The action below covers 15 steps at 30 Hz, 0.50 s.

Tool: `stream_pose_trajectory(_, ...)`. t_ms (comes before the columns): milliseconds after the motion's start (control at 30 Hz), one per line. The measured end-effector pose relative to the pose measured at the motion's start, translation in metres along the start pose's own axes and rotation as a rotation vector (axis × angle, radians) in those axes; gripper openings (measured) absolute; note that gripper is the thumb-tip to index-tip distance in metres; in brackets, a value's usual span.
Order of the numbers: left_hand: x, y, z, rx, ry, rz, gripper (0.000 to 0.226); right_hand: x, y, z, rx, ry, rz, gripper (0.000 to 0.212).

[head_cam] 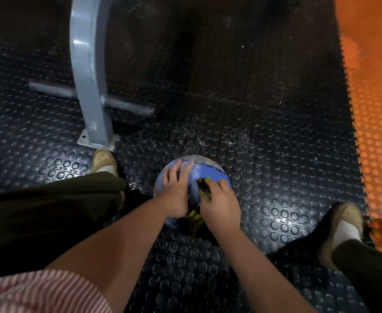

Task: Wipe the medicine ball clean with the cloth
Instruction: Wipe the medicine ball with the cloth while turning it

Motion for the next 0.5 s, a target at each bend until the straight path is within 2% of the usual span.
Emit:
stream_pose_trajectory(200, -0.010, -0.006, -0.002, 0.191, 0.077, 0.019, 0.136, 0.059, 0.021, 0.008, -0.105, 0.159, -0.110, 0.029)
stream_pose_trajectory(267, -0.008, -0.002, -0.003, 0.118, 0.071, 0.050, 0.144, 0.063, 0.020, 0.008, -0.111, 0.216, -0.119, 0.029)
stream_pose_trajectory(400, 0.001, 0.001, 0.000, -0.035, 0.007, 0.094, 0.121, 0.021, 0.011, 0.011, -0.087, 0.167, -0.038, 0.030)
stream_pose_trajectory(500, 0.003, -0.001, 0.001, -0.044, 0.025, 0.087, 0.121, -0.003, 0.000, 0.007, -0.033, 0.180, -0.038, 0.041)
Point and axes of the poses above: each hand's wrist, its own x-axis towards the middle knuckle, its own z-axis out of the back of the hand, y = z × x, the point moved 6 cm from there along x, towards the middle knuckle, and after that the axes turned 2 degrees about z, right-handed, at the moved point
